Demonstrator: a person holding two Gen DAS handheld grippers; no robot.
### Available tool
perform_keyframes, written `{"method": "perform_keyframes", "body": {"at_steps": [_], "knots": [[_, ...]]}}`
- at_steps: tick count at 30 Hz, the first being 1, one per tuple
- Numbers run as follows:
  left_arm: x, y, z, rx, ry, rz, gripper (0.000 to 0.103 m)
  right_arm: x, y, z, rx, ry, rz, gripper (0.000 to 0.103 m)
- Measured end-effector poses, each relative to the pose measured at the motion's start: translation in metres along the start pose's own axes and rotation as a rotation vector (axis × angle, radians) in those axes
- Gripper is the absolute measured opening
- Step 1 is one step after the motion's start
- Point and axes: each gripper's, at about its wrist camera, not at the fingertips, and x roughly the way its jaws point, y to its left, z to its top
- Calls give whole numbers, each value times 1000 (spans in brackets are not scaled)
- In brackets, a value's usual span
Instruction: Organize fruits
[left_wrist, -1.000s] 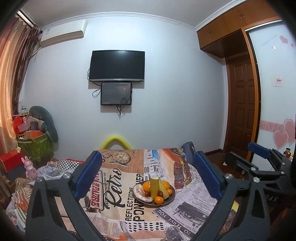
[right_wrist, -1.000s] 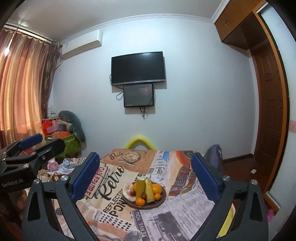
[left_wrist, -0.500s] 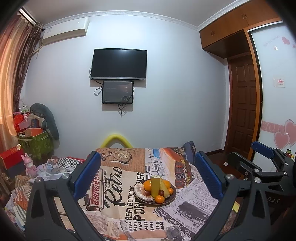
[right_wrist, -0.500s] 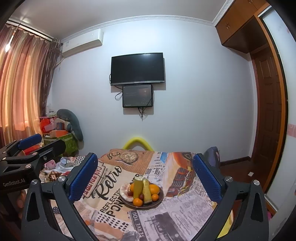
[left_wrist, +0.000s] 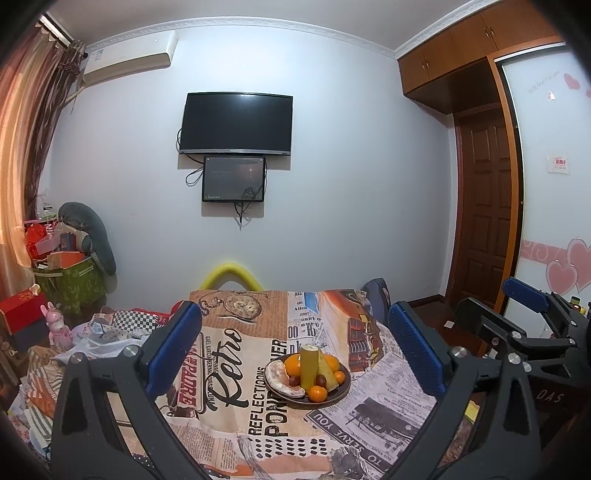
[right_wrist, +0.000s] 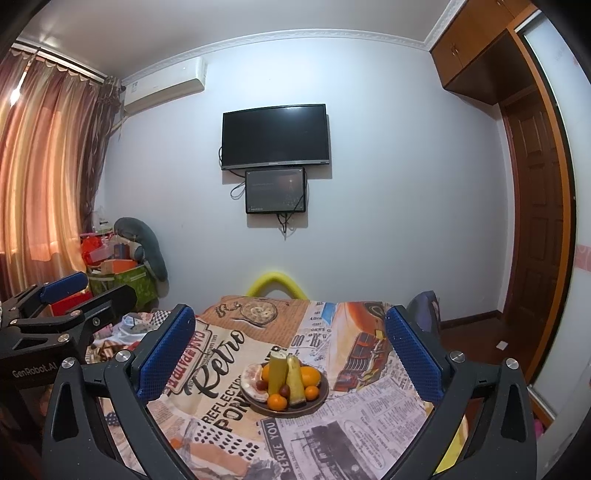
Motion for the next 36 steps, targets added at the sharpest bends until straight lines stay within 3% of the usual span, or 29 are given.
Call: {"method": "perform_keyframes", "body": {"at_steps": [36], "knots": [[1,4,-3,6,23,-18,103,-1,0,4,13,6,-1,103]]}}
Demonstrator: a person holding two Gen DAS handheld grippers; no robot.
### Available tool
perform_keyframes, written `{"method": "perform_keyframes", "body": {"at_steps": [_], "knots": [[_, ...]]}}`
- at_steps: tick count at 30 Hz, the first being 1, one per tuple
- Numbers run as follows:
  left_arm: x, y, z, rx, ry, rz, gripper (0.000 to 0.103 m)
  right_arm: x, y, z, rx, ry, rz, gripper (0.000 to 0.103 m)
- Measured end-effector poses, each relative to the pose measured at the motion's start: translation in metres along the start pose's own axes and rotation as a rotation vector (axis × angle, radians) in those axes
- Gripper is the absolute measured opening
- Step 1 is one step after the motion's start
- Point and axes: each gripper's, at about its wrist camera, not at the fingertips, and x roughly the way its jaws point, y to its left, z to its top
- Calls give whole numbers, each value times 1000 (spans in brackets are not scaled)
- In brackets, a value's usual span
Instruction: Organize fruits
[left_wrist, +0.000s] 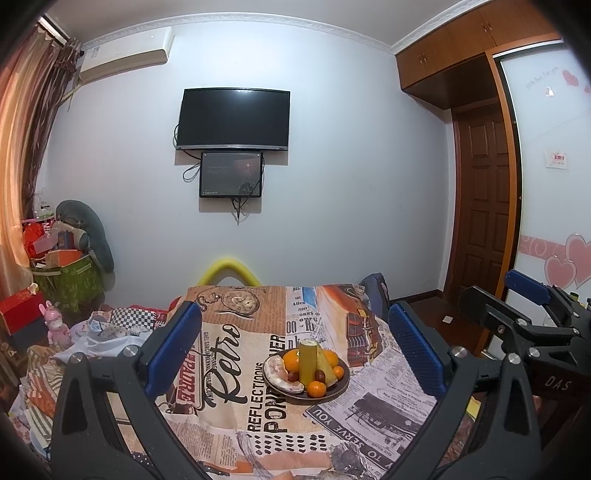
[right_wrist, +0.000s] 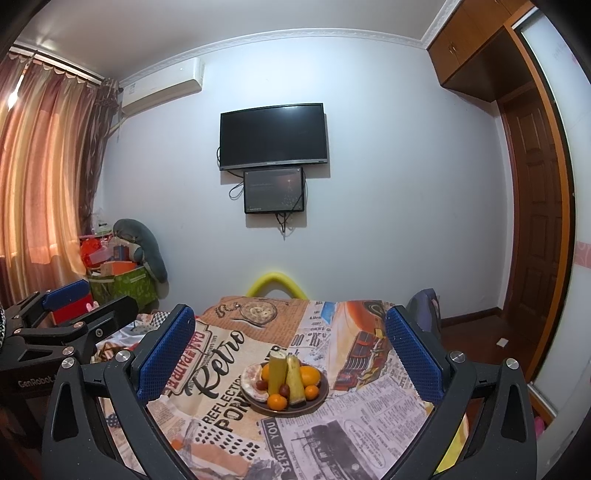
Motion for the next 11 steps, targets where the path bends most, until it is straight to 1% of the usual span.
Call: {"method": "perform_keyframes", "body": {"at_steps": [11], "knots": [[3,1,-1,8,14,-10,103,4,-2,-2,11,13,-2,103]]}}
